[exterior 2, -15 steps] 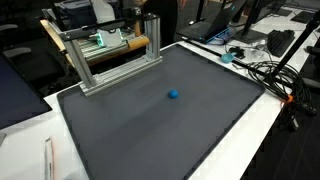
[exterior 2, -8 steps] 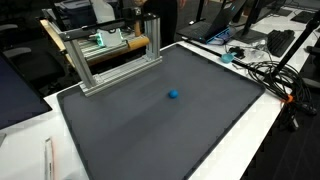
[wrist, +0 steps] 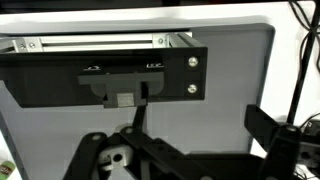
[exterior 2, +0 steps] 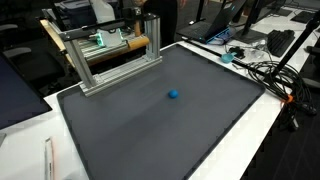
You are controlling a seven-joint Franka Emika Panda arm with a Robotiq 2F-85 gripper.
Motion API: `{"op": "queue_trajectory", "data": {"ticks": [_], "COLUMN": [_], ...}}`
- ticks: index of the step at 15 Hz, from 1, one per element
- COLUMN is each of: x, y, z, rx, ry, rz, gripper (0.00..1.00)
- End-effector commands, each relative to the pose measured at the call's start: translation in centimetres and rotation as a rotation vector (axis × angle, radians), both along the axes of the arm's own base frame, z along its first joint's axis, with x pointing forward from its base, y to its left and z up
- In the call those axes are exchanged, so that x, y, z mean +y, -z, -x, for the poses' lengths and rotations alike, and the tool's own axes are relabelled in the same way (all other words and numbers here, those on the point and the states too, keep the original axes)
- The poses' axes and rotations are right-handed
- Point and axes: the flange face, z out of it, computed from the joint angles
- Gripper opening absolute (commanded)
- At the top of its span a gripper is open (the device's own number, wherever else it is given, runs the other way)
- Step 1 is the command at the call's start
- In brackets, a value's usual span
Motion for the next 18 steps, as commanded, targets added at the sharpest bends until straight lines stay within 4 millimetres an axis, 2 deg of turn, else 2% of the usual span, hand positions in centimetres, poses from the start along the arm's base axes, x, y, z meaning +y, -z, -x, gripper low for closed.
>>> {"op": "queue_trajectory", "data": {"ticks": [1, 6, 13, 18], "x": [-0.5, -1.8, -5.0, -5.7], "y": [2.0, 4.4, 5.8, 6.9], "z": [-1.1, -2.0, -2.6, -2.4], "rx": [0.014, 0.06, 0.072, 0.019], "ry": [0.005, 0.037, 0.095, 0.093], "rz": [0.043, 0.092, 0.048, 0.072], "gripper": [1.0, 1.0, 1.0, 1.0]}}
